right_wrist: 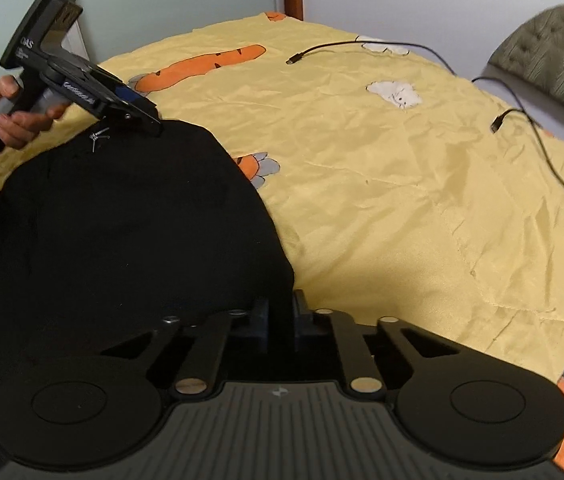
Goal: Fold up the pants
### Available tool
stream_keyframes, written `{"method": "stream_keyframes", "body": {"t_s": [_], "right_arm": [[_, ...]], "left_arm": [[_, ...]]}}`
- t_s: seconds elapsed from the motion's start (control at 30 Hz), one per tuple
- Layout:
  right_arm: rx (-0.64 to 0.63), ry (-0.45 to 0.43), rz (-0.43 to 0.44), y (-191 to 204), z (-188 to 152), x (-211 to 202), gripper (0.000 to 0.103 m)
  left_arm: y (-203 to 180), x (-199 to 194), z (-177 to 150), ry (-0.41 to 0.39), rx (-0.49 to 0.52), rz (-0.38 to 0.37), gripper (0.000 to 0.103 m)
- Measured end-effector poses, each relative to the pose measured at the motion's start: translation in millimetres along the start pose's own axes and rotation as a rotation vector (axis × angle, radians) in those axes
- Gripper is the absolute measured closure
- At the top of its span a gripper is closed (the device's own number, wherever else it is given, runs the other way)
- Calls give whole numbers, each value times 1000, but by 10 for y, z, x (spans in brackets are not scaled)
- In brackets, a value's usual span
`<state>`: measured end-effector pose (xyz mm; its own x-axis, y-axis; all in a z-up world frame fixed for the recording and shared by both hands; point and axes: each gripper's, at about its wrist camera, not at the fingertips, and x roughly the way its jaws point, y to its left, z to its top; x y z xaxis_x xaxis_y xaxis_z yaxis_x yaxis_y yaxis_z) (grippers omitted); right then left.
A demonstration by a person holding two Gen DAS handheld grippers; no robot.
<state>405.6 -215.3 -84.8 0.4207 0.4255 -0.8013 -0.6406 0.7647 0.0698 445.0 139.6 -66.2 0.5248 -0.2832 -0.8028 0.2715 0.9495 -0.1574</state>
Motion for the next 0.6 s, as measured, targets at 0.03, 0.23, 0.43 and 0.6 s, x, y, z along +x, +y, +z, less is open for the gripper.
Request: {"method": "stream_keyframes", "body": {"t_s": [0.03,0.23,0.43,0.6], "right_arm": [[-15,-5,-24,53,-1,-17,96],[-170,-68,-222,559,-51,-217,97],[-285,-168,-425,1049,-122,-553,98],[-346,-225,-485,1484,-215,-932,98]], "left_arm": [[26,-34,-9,4,-20,-21,60],[-29,-376,-91,-57,-28,-19,66],[-178,-814,-206,-147,-34,7,67],[-281,-1359,-407,-226,-44,-4,67]]}}
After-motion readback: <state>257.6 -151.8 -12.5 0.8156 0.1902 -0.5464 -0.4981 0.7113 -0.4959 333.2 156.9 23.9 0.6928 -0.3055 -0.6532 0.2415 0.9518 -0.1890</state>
